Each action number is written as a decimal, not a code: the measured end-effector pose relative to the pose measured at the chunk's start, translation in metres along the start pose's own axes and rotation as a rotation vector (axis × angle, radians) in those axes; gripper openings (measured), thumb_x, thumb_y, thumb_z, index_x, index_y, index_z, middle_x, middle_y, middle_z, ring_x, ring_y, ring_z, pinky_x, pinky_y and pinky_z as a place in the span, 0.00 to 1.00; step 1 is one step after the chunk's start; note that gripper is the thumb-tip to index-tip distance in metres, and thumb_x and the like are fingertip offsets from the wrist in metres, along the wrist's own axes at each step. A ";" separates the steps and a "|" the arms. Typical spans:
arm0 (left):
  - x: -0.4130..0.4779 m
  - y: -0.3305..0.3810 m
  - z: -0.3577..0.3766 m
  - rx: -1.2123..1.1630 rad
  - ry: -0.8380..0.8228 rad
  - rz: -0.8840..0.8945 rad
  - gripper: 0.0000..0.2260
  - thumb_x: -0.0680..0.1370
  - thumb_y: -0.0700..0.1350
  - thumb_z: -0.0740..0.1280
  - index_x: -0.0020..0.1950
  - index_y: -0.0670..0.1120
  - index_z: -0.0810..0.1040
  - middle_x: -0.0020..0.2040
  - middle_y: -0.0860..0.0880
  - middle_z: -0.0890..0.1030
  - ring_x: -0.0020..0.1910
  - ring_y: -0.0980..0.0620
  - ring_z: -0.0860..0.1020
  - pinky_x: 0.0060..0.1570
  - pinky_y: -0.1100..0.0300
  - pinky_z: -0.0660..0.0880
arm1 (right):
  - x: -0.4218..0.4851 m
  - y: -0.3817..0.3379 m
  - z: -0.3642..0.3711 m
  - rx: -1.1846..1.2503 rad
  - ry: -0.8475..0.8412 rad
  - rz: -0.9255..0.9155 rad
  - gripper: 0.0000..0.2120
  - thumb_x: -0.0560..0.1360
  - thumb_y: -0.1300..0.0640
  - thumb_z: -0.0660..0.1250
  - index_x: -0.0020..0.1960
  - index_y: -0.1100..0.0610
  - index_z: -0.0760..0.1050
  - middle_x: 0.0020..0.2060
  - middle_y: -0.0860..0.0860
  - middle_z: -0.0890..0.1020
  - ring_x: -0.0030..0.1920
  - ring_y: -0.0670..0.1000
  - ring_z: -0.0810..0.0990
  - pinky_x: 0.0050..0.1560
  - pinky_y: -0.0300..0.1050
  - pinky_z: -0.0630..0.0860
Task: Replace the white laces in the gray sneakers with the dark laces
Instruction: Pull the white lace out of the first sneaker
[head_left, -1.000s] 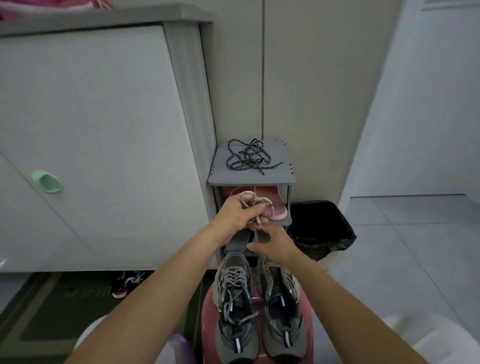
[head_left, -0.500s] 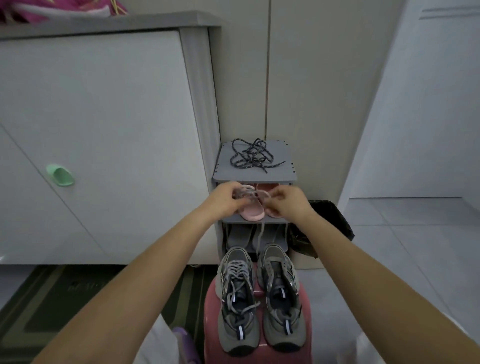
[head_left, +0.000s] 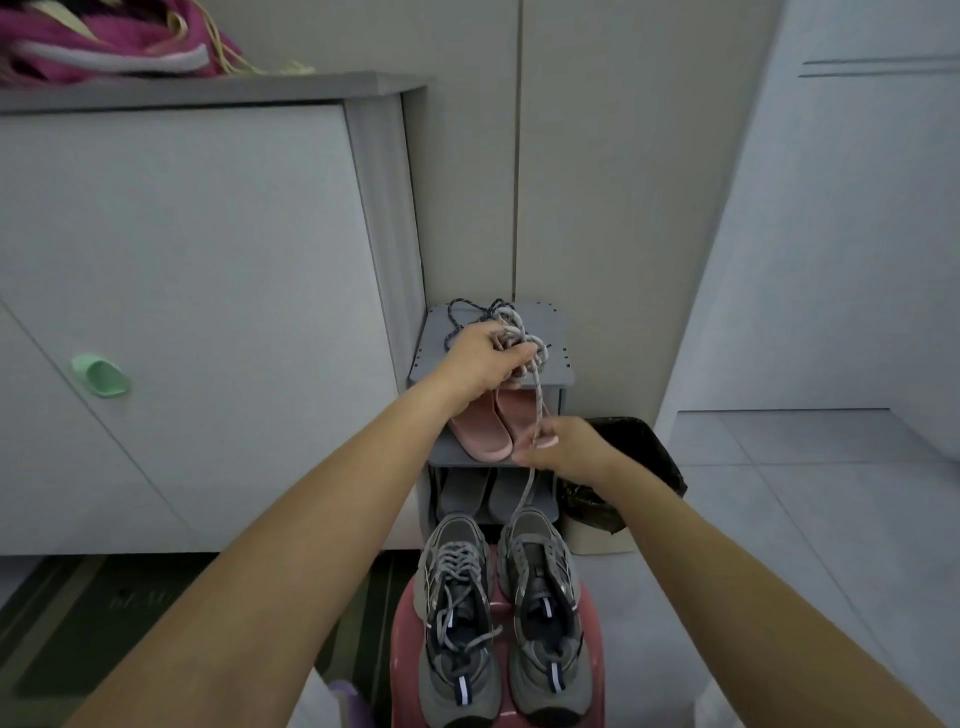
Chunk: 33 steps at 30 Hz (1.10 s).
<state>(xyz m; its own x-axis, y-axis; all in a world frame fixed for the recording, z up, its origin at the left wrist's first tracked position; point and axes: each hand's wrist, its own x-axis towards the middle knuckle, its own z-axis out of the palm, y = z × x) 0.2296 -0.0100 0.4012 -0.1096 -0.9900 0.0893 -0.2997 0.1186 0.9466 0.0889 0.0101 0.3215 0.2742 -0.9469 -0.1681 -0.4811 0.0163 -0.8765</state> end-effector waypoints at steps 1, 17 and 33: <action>0.004 0.006 -0.002 -0.002 0.010 0.007 0.06 0.78 0.36 0.66 0.41 0.43 0.76 0.34 0.46 0.78 0.26 0.59 0.75 0.31 0.64 0.78 | 0.000 0.004 0.002 -0.016 -0.007 0.012 0.06 0.71 0.60 0.72 0.39 0.58 0.75 0.34 0.50 0.78 0.39 0.48 0.76 0.40 0.38 0.73; 0.031 -0.018 0.022 0.399 -0.362 -0.093 0.09 0.75 0.36 0.66 0.54 0.41 0.79 0.42 0.48 0.79 0.41 0.54 0.76 0.37 0.67 0.72 | 0.034 -0.040 -0.048 0.177 0.098 0.016 0.10 0.72 0.48 0.72 0.44 0.54 0.77 0.29 0.47 0.74 0.25 0.41 0.72 0.23 0.32 0.67; 0.027 -0.088 0.027 -0.107 -0.111 -0.368 0.16 0.75 0.40 0.70 0.61 0.43 0.69 0.51 0.43 0.78 0.40 0.49 0.79 0.43 0.56 0.80 | 0.064 0.008 -0.111 0.207 0.359 0.141 0.03 0.73 0.65 0.70 0.41 0.63 0.77 0.27 0.55 0.73 0.22 0.43 0.72 0.24 0.32 0.73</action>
<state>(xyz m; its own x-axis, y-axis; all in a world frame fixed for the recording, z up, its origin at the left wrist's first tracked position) 0.2270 -0.0449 0.3122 -0.1168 -0.9497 -0.2904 -0.2387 -0.2570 0.9365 0.0097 -0.0859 0.3536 -0.1064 -0.9818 -0.1571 -0.3058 0.1826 -0.9344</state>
